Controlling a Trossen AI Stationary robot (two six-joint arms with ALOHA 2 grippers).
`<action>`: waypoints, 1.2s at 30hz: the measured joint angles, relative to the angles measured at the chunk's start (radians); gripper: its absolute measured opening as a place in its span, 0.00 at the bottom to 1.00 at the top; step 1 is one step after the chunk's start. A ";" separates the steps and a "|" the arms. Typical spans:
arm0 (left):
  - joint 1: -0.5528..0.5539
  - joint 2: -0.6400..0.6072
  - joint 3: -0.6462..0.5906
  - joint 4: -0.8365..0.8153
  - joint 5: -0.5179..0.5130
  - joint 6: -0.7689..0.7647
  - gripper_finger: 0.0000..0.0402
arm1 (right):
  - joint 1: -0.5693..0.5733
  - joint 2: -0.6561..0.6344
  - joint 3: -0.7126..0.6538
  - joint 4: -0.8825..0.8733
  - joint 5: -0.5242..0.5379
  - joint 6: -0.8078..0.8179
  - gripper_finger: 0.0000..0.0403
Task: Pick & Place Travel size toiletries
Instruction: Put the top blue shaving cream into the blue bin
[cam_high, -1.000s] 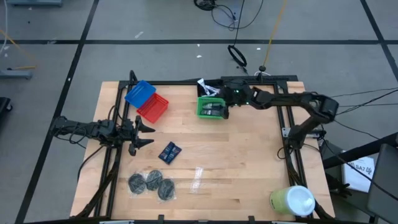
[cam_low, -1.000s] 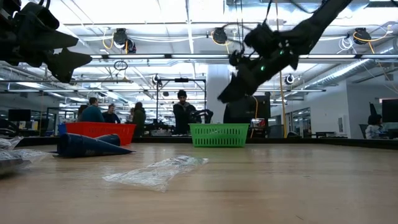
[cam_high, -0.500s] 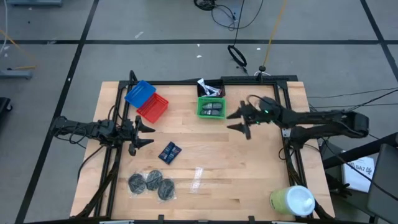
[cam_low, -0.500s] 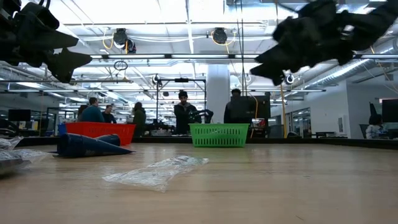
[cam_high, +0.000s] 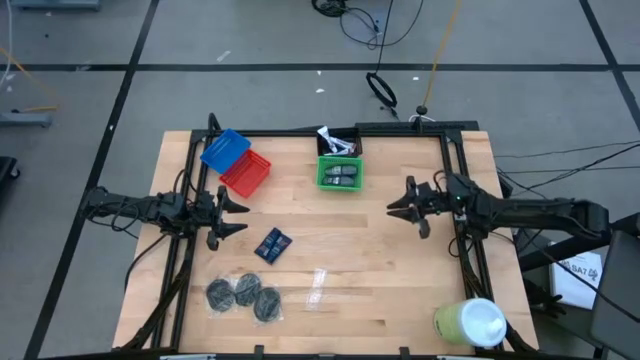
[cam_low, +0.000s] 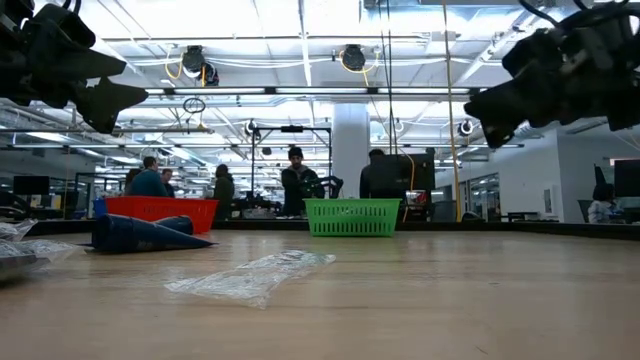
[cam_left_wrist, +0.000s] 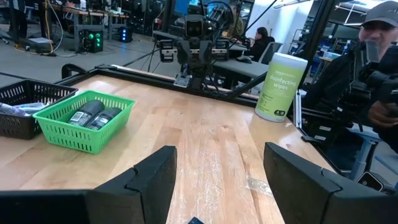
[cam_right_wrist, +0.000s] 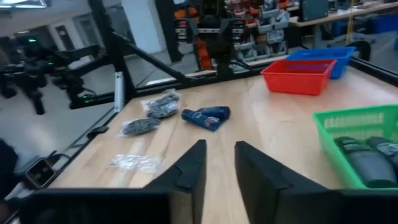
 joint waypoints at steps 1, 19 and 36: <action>0.000 0.000 0.000 0.000 0.000 0.000 0.59 | 0.000 -0.015 -0.009 -0.001 -0.019 0.000 0.15; 0.000 0.000 0.000 0.000 0.000 0.000 0.59 | 0.115 -0.190 -0.058 -0.015 -0.176 -0.047 0.00; 0.000 0.000 0.000 0.000 0.000 0.000 0.59 | 0.190 -0.485 -0.060 -0.330 -0.124 -0.125 0.00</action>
